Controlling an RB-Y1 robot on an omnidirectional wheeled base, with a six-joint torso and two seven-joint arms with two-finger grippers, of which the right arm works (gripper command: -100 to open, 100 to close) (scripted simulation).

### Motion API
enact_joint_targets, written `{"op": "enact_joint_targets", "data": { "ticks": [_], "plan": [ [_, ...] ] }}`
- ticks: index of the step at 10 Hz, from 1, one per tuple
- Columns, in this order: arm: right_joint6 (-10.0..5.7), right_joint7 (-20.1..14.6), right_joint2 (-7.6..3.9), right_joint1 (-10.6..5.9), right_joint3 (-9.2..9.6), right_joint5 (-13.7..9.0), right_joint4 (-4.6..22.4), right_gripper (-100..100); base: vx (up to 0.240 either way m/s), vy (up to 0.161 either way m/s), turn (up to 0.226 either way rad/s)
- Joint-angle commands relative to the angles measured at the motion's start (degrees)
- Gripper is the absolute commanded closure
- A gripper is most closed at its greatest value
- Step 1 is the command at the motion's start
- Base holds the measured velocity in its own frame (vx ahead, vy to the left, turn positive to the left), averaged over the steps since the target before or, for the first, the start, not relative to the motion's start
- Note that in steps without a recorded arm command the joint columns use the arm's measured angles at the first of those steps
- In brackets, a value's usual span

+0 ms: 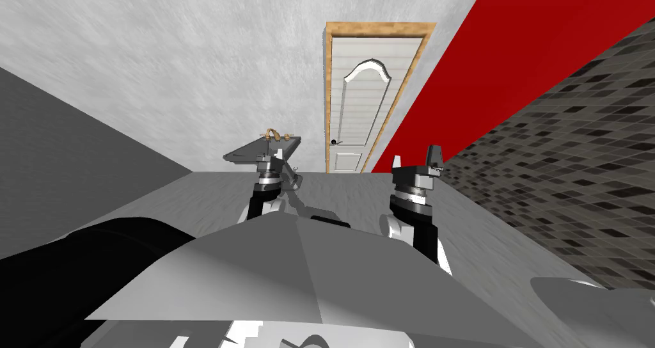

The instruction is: Pull the door open

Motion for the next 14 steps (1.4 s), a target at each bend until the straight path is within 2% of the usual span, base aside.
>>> {"op": "enact_joint_targets", "data": {
  "ticks": [1, 3, 8, 14],
  "plan": [
    [-0.31, 0.33, -0.47, -0.65, -0.06, -0.51, 1.68, -100, 0.04, 0.005, 0.05],
    [-0.86, 0.92, -1.22, -1.81, -0.18, -1.42, 4.69, -100, 0.097, 0.026, 0.086],
    [-1.83, 1.96, -2.41, -3.85, -0.38, -3.03, 9.97, -100, 0.08, 0.02, 0.052],
    [-3.38, 3.63, -4.09, -7.12, -0.71, -5.6, 18.44, -100, 0.083, 0.02, 0.069]
  ]
}}
